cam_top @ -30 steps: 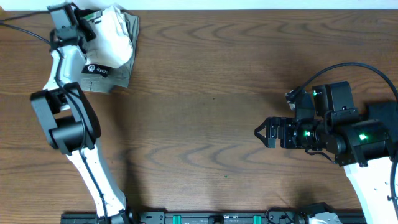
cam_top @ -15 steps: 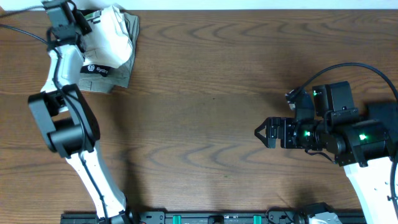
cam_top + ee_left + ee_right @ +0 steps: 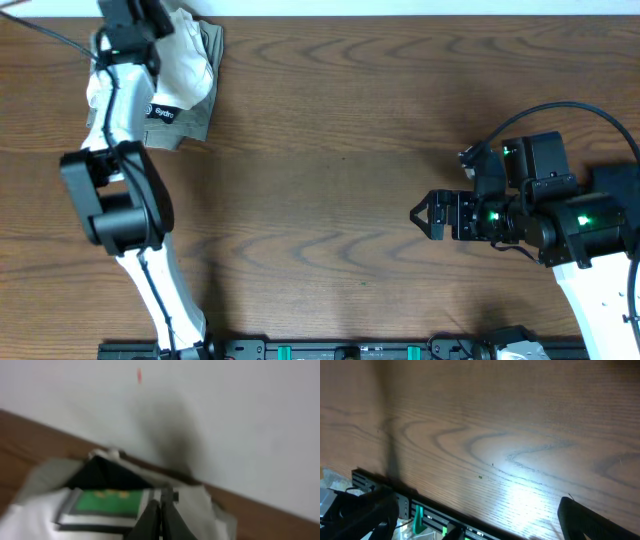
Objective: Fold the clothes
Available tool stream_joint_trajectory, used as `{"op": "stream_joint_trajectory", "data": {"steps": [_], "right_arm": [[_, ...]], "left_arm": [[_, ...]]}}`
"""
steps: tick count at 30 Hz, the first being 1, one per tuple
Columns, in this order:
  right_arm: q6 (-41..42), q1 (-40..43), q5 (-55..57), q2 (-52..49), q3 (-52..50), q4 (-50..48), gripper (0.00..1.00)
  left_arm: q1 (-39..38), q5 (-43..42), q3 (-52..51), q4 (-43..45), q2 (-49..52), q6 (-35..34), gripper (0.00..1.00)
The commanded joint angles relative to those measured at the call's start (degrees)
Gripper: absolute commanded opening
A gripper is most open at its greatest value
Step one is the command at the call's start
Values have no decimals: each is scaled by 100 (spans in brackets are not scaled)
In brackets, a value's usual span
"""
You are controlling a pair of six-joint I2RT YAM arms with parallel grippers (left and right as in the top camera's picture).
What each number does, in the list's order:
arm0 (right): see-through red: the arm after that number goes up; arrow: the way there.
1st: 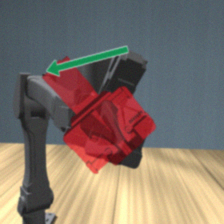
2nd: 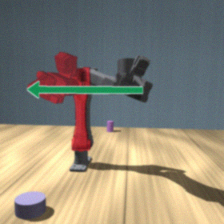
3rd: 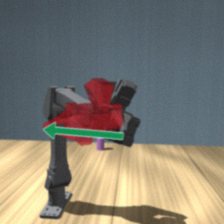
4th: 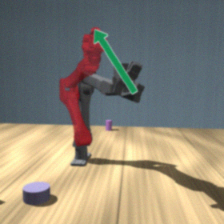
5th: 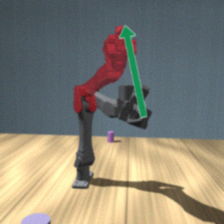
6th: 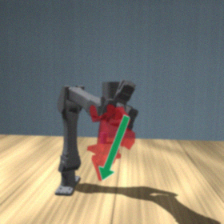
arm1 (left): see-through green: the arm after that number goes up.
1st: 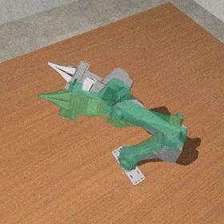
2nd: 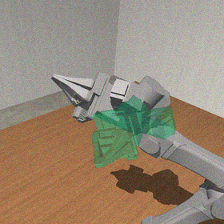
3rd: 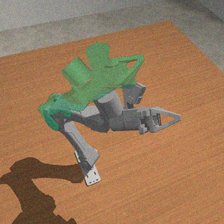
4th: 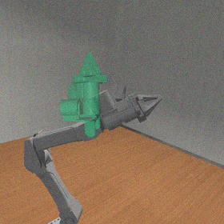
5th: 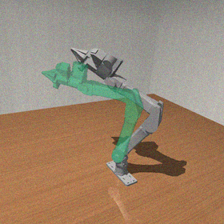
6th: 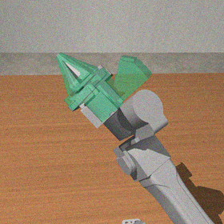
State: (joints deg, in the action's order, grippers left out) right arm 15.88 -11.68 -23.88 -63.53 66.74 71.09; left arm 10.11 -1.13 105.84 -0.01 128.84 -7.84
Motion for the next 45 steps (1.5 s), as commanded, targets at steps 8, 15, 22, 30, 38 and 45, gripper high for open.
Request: {"op": "stream_joint_trajectory", "data": {"steps": [8,15,22,30,38,45], "right_arm": [[-11,42,13,15,48,26,99],[-11,42,13,15,48,33,99],[-76,42,39,15,48,-17,99],[-98,42,57,15,48,-103,99],[-94,42,57,15,48,-149,99],[-94,42,55,15,48,-149,99]], "left_arm": [[63,72,7,-116,772,33,6],[96,72,7,-74,85,33,6],[273,1003,7,-284,-415,33,6],[509,999,-9,-601,-81,33,6],[619,999,-31,-767,662,31,6],[704,999,-28,-815,708,33,10]]}}
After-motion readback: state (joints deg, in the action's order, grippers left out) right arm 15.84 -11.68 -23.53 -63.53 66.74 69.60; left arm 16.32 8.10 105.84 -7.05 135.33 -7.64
